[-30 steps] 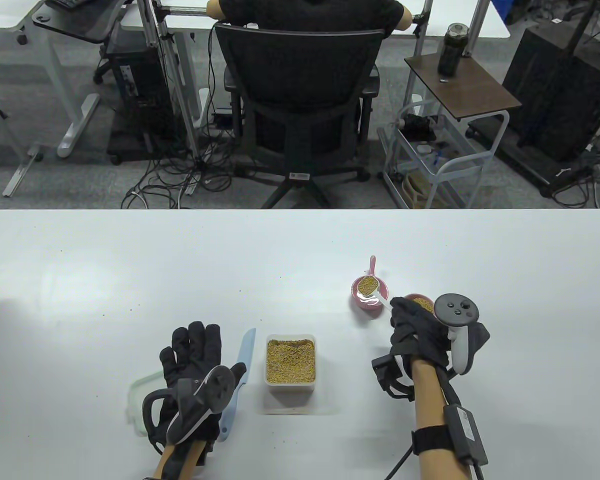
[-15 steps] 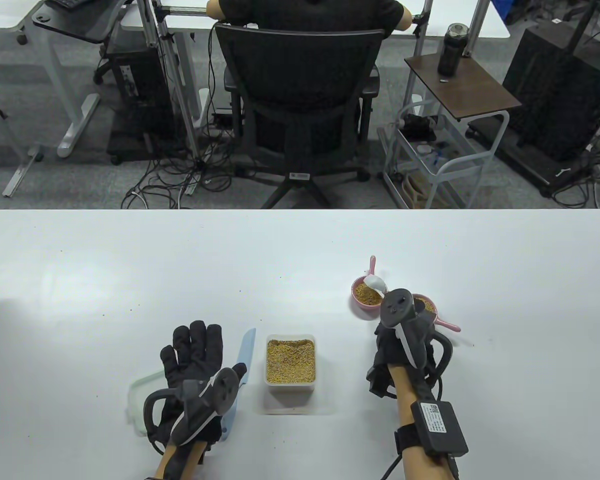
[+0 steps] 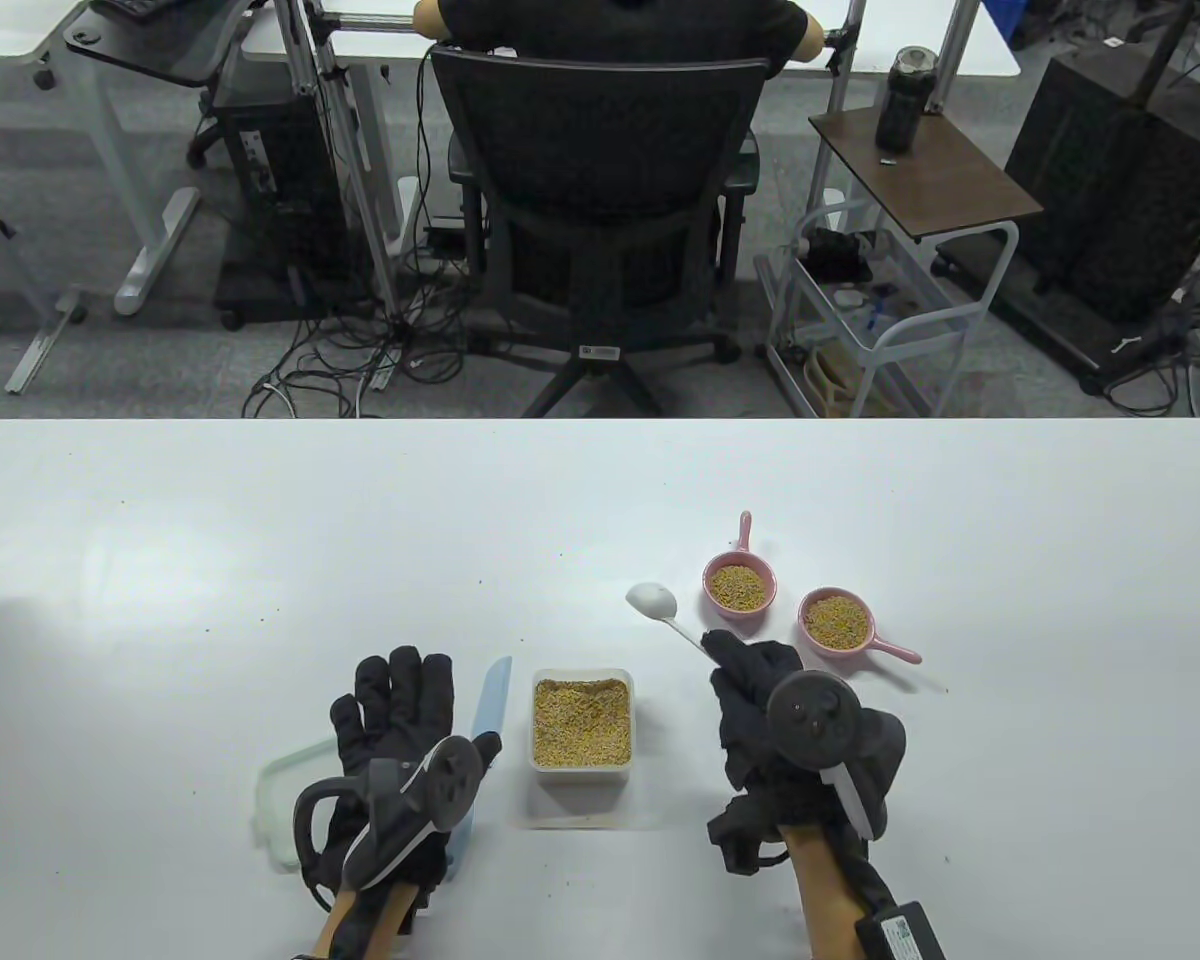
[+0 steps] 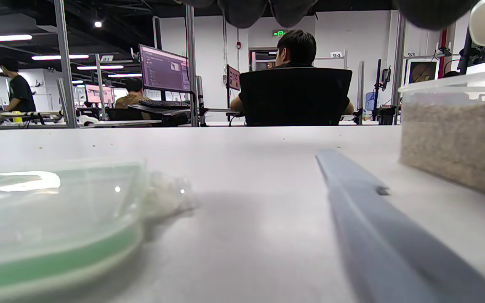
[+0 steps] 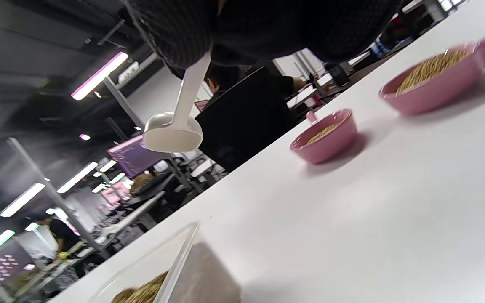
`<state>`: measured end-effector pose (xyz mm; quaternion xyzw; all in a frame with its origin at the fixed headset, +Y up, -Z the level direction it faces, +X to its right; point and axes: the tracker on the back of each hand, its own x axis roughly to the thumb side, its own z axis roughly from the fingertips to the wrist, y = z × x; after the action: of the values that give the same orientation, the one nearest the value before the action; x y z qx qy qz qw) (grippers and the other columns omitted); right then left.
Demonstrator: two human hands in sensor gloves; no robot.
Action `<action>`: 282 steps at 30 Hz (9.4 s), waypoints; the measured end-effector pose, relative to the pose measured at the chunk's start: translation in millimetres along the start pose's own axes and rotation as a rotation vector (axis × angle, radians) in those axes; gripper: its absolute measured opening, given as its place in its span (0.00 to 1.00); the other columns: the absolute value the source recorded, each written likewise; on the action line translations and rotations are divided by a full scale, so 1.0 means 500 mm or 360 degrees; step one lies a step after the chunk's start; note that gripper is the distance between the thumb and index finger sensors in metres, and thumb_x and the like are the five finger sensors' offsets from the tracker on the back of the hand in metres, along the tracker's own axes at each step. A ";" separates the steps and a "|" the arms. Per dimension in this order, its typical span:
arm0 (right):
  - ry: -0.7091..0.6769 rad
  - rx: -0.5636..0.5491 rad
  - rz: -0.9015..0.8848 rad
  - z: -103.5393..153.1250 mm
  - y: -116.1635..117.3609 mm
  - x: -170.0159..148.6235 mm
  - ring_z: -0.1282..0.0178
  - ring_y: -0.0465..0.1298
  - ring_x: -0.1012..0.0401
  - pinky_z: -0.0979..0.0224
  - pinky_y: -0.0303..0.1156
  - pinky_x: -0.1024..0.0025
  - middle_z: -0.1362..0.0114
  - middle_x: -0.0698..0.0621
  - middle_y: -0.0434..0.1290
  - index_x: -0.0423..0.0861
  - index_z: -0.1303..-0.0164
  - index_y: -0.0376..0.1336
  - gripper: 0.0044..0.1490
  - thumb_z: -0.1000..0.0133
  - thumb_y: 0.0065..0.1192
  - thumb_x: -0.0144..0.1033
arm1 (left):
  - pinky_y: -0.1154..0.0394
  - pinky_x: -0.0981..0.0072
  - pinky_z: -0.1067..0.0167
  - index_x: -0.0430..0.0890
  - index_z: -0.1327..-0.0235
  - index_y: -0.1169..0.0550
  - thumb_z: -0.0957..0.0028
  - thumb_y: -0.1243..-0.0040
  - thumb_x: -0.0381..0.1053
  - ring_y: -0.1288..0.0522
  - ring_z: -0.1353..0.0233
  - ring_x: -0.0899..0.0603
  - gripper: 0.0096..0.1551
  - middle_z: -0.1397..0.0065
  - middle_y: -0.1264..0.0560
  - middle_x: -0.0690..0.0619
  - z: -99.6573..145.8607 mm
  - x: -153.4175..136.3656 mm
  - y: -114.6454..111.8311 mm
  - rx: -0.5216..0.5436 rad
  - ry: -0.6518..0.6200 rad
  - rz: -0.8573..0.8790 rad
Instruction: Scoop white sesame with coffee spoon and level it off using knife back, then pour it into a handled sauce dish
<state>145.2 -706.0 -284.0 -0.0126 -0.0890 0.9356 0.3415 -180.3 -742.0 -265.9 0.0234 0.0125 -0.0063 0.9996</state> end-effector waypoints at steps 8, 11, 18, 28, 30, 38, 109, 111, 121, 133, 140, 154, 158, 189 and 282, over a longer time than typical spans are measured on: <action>-0.0155 0.0286 0.0014 0.002 0.015 0.005 0.49 0.77 0.58 0.32 0.72 0.47 0.30 0.43 0.73 0.53 0.29 0.72 0.25 0.38 0.65 0.34 | 0.53 0.38 0.22 0.52 0.09 0.51 0.46 0.57 0.76 0.55 0.13 0.32 0.54 0.07 0.52 0.45 0.000 0.015 0.000 -0.0083 -0.0053 0.0023; -0.0250 0.0364 0.0122 0.005 0.026 0.014 0.48 0.77 0.57 0.31 0.72 0.47 0.30 0.43 0.73 0.53 0.29 0.72 0.25 0.38 0.65 0.34 | 0.53 0.38 0.22 0.52 0.09 0.51 0.46 0.57 0.76 0.56 0.13 0.32 0.55 0.06 0.53 0.45 -0.004 0.018 0.004 -0.0114 -0.0100 0.0079; -0.0345 0.0478 0.0302 0.010 0.055 0.027 0.47 0.76 0.57 0.31 0.71 0.47 0.29 0.44 0.72 0.53 0.28 0.72 0.25 0.38 0.65 0.34 | 0.54 0.37 0.22 0.51 0.10 0.56 0.52 0.48 0.77 0.59 0.13 0.31 0.64 0.06 0.55 0.46 -0.031 0.037 0.013 -0.0350 -0.0381 0.0239; -0.0437 0.0397 0.0600 0.024 0.072 0.047 0.48 0.76 0.58 0.32 0.72 0.49 0.30 0.44 0.72 0.53 0.27 0.70 0.26 0.37 0.64 0.34 | 0.56 0.35 0.21 0.52 0.10 0.57 0.60 0.42 0.77 0.60 0.13 0.29 0.70 0.06 0.57 0.48 -0.114 0.087 -0.009 -0.0731 -0.0552 0.0168; -0.0440 0.0424 0.0681 0.027 0.074 0.053 0.50 0.77 0.58 0.34 0.73 0.50 0.30 0.44 0.73 0.51 0.28 0.71 0.26 0.38 0.65 0.33 | 0.55 0.34 0.22 0.53 0.11 0.57 0.61 0.42 0.77 0.59 0.13 0.29 0.70 0.06 0.57 0.48 -0.118 0.088 -0.013 -0.0749 -0.0556 0.0165; -0.0429 0.0664 0.0631 0.035 0.075 0.081 0.61 0.78 0.61 0.43 0.78 0.54 0.39 0.42 0.77 0.44 0.29 0.72 0.26 0.38 0.64 0.33 | 0.54 0.34 0.21 0.53 0.10 0.55 0.63 0.42 0.77 0.58 0.12 0.29 0.70 0.06 0.54 0.48 -0.118 0.099 -0.006 -0.0731 -0.0530 0.0064; 0.0540 0.0958 -0.0934 -0.004 0.074 -0.070 0.69 0.77 0.65 0.52 0.79 0.59 0.47 0.40 0.79 0.34 0.31 0.71 0.26 0.36 0.60 0.30 | 0.21 0.53 0.42 0.52 0.43 0.19 0.47 0.36 0.64 0.14 0.51 0.48 0.25 0.46 0.15 0.54 -0.038 0.020 -0.006 -0.0607 0.0085 -0.0206; 0.0537 0.0958 -0.0933 -0.004 0.074 -0.071 0.69 0.77 0.65 0.52 0.79 0.59 0.47 0.40 0.79 0.34 0.31 0.71 0.26 0.36 0.60 0.30 | 0.21 0.54 0.43 0.52 0.42 0.19 0.46 0.36 0.64 0.14 0.51 0.48 0.25 0.47 0.14 0.54 -0.033 0.012 0.010 -0.0501 0.0102 -0.0166; 0.0531 0.0947 -0.0900 -0.005 0.073 -0.070 0.68 0.77 0.65 0.51 0.79 0.58 0.46 0.40 0.79 0.34 0.30 0.71 0.26 0.35 0.60 0.29 | 0.26 0.48 0.36 0.50 0.32 0.24 0.38 0.45 0.59 0.19 0.45 0.45 0.25 0.41 0.19 0.50 0.006 0.027 0.062 -0.0028 -0.0173 0.0216; 0.0529 0.0943 -0.0860 -0.006 0.073 -0.070 0.68 0.77 0.64 0.51 0.79 0.58 0.46 0.40 0.78 0.35 0.30 0.71 0.26 0.35 0.60 0.29 | 0.24 0.50 0.38 0.50 0.35 0.21 0.39 0.44 0.61 0.18 0.49 0.47 0.25 0.47 0.17 0.52 0.041 0.116 0.055 0.0001 -0.0582 0.0216; 0.0517 0.0950 -0.0866 -0.007 0.072 -0.069 0.68 0.77 0.64 0.51 0.79 0.58 0.46 0.39 0.78 0.35 0.30 0.71 0.26 0.35 0.60 0.29 | 0.24 0.50 0.38 0.50 0.35 0.21 0.39 0.44 0.61 0.18 0.49 0.47 0.25 0.47 0.17 0.52 0.037 0.112 0.047 -0.0047 -0.0523 0.0157; 0.0515 0.0952 -0.0845 -0.009 0.065 -0.071 0.67 0.77 0.64 0.50 0.79 0.57 0.45 0.39 0.78 0.35 0.30 0.71 0.26 0.36 0.61 0.28 | 0.25 0.50 0.37 0.50 0.35 0.21 0.40 0.43 0.61 0.18 0.48 0.47 0.25 0.46 0.17 0.52 0.023 0.087 0.038 -0.0107 -0.0404 0.0076; 0.0511 0.0953 -0.0838 -0.009 0.063 -0.072 0.67 0.77 0.64 0.50 0.79 0.57 0.45 0.39 0.78 0.35 0.30 0.71 0.26 0.36 0.61 0.28 | 0.25 0.49 0.37 0.50 0.35 0.21 0.40 0.43 0.61 0.18 0.48 0.47 0.25 0.46 0.17 0.52 0.020 0.080 0.037 -0.0109 -0.0374 0.0067; 0.0497 0.0945 -0.0828 -0.009 0.059 -0.071 0.67 0.77 0.64 0.50 0.78 0.57 0.45 0.39 0.78 0.36 0.29 0.71 0.25 0.36 0.61 0.29 | 0.25 0.49 0.36 0.51 0.33 0.23 0.38 0.44 0.60 0.18 0.45 0.46 0.25 0.42 0.18 0.52 0.003 0.039 0.029 -0.0066 -0.0175 0.0072; 0.0732 0.0414 -0.1092 -0.121 -0.093 -0.118 0.64 0.77 0.62 0.46 0.77 0.55 0.42 0.40 0.77 0.41 0.28 0.71 0.25 0.35 0.61 0.30 | 0.57 0.29 0.27 0.49 0.10 0.56 0.46 0.60 0.76 0.62 0.14 0.30 0.57 0.07 0.58 0.43 -0.013 0.021 -0.009 -0.0093 -0.0131 -0.0054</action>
<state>225.3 -699.4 -337.8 -0.1471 0.1091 0.7441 0.6425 -169.8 -746.2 -272.8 -0.0064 -0.0280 -0.0239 0.9993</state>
